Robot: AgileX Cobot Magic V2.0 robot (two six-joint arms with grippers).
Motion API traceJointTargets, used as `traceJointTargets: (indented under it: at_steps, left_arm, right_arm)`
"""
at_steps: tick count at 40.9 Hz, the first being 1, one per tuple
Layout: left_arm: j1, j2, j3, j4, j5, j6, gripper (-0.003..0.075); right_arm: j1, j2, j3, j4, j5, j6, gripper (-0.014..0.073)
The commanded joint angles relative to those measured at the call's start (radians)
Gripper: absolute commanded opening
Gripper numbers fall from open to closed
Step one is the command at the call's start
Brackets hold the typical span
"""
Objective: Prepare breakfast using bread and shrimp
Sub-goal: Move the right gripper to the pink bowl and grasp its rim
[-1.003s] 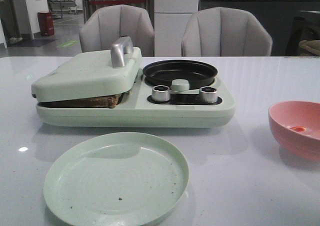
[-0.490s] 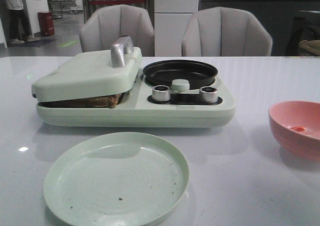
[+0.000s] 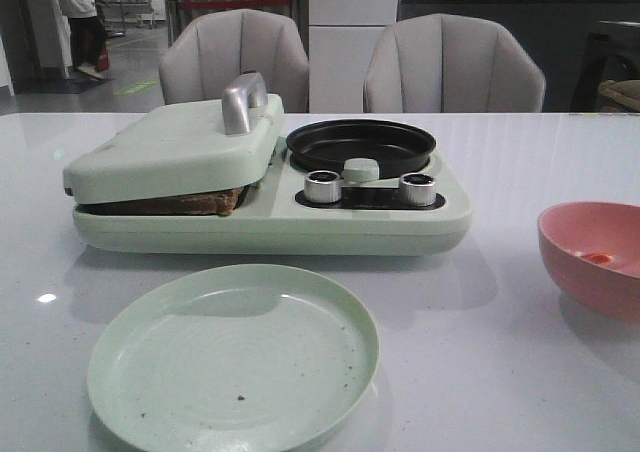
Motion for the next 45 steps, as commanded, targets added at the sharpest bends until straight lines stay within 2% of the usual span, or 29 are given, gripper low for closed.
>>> traceJointTargets:
  at_steps: [1,7,25,27,37,45]
  left_arm:
    - [-0.009,0.001,-0.027,-0.016,-0.068,-0.008,0.0102]
    - [-0.009,0.001,-0.027,-0.016,-0.068,-0.008,0.0102]
    - [-0.009,0.001,-0.027,-0.016,-0.068,-0.008,0.0101]
    - [-0.009,0.001,-0.027,-0.016,-0.068,-0.008,0.0101]
    - [-0.009,0.001,-0.027,-0.016,-0.068,-0.008,0.0102]
    - [-0.009,0.001,-0.027,-0.016,-0.068,-0.008,0.0101]
  right_arm:
    - [-0.06,0.05,-0.053,-0.009,-0.052,-0.004,0.0462]
    - [-0.099,0.143,-0.076,-0.015,-0.094,-0.005,0.0462]
    - [-0.1,0.33,-0.086,-0.051,-0.317,-0.005,0.0459]
    - [-0.1,0.342,-0.086,-0.051,-0.318,-0.005,0.0435]
    - [-0.1,0.367,-0.086,-0.051,-0.315,-0.005,0.0179]
    - [-0.097,0.365,-0.086,-0.051,-0.304,-0.005,0.004]
